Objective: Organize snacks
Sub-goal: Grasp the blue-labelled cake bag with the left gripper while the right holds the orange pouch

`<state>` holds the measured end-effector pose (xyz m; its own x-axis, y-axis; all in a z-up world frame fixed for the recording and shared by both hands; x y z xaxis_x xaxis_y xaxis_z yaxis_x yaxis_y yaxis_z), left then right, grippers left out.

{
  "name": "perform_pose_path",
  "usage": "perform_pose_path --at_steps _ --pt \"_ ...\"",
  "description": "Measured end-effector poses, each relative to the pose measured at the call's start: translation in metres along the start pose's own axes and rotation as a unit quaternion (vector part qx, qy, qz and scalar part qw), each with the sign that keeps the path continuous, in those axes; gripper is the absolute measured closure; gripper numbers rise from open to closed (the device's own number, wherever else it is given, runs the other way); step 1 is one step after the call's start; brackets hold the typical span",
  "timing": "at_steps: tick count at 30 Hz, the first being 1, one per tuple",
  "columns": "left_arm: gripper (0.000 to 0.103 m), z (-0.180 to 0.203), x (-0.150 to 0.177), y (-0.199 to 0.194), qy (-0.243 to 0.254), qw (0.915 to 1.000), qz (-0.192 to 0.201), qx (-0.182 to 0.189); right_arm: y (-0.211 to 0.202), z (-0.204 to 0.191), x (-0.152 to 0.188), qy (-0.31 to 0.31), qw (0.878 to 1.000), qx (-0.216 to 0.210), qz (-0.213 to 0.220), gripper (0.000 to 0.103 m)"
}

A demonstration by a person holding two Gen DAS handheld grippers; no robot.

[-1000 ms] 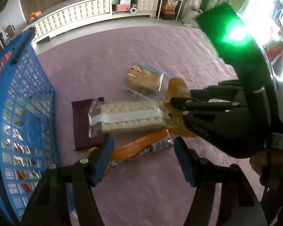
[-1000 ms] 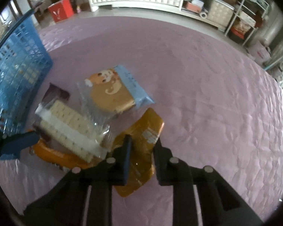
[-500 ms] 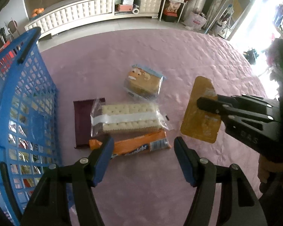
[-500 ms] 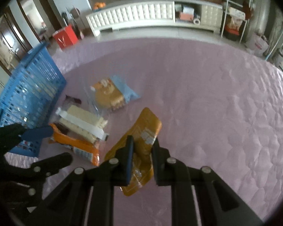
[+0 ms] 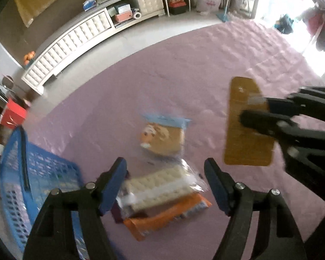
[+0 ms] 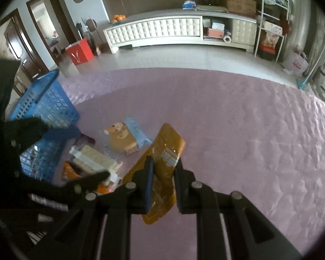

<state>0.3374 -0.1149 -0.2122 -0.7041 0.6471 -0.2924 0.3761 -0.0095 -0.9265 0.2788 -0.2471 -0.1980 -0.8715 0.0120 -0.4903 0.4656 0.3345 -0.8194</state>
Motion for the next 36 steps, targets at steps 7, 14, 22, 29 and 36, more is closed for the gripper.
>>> perform_pose_path --at_steps 7,14,22,29,36 --pt "0.031 -0.002 -0.021 0.02 0.036 0.9991 -0.023 -0.004 0.006 0.011 -0.001 0.015 1.0 -0.009 -0.017 0.082" --pt "0.031 0.006 -0.035 0.041 0.083 0.9957 -0.04 0.0 0.018 0.014 0.001 0.019 0.999 -0.009 -0.035 0.082" --pt "0.048 -0.001 -0.035 0.063 0.074 0.9952 -0.062 0.016 0.024 0.026 -0.001 0.031 0.999 -0.003 -0.041 0.082" --pt "0.054 0.004 -0.026 0.045 0.063 0.9974 -0.037 0.001 0.026 0.024 -0.002 0.028 0.999 0.009 -0.04 0.082" --pt "0.054 0.005 -0.01 0.001 0.027 0.9996 -0.003 -0.001 0.007 0.015 0.003 0.027 0.999 0.006 -0.022 0.082"
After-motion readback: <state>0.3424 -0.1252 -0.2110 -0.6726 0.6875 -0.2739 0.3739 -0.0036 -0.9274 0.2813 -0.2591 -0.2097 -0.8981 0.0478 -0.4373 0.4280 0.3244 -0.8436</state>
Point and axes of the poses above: each gripper's, at about its wrist camera, not at the fingertips, and y roughly the way its jaws point, z to its right, x to its underside, the point moved 2 cm from there along y, roughly the way its jaws point, and after that the axes turned 15 degrees about y, right-handed, at the moved point
